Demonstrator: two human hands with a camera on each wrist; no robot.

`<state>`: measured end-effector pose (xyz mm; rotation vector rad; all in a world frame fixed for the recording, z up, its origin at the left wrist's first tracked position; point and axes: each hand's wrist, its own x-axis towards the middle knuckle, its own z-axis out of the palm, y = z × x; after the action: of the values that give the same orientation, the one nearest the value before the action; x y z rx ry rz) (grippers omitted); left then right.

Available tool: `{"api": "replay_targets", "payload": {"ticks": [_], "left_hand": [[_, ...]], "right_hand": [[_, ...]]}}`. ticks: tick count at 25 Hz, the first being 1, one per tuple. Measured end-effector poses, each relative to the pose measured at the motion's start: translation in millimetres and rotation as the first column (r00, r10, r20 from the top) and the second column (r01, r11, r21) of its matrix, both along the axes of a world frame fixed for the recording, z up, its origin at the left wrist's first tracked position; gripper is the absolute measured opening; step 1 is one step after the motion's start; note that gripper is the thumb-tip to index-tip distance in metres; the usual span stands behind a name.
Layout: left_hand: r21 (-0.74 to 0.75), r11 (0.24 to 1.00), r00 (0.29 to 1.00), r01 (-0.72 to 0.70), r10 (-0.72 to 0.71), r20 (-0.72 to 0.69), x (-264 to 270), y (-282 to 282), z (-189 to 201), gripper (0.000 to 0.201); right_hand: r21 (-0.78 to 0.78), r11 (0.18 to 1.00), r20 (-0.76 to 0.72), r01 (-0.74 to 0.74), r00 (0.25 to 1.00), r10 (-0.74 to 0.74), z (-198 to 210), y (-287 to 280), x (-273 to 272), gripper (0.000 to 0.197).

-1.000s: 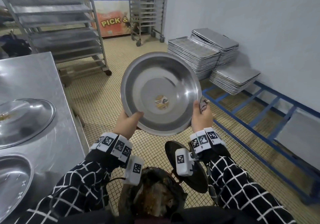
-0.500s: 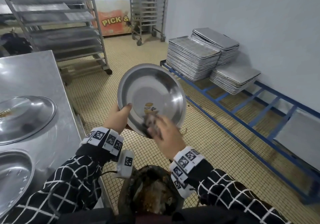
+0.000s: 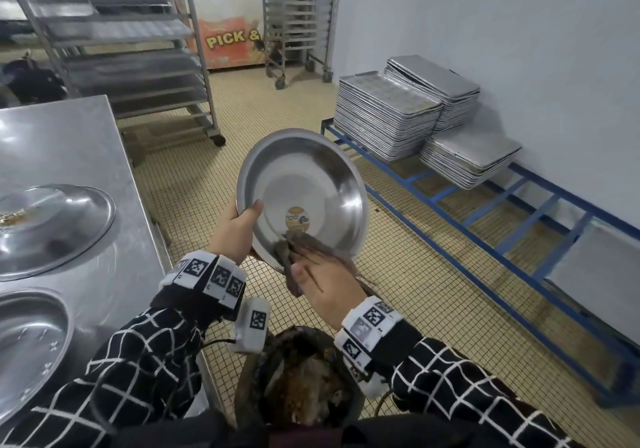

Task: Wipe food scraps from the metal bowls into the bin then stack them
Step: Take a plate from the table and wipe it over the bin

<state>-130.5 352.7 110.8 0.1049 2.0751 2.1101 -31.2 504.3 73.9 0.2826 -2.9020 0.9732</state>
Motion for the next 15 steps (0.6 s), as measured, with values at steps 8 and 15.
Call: {"api": "replay_targets", "payload": {"ticks": [8,15], "left_hand": [[-0.060,0.993,0.995,0.098,-0.096,0.023,17.9,9.3,-6.7,0.013],[0.028,0.986,0.969,0.162,-0.164,0.183,19.5,19.1,-9.3,0.031]], "right_hand": [[0.624,0.757,0.068,0.194,0.952,-0.300,-17.5,97.3,-25.0,0.055],[0.198,0.865,-0.055,0.461,0.887,-0.459,3.7,129.1,-48.3,0.043]]}}
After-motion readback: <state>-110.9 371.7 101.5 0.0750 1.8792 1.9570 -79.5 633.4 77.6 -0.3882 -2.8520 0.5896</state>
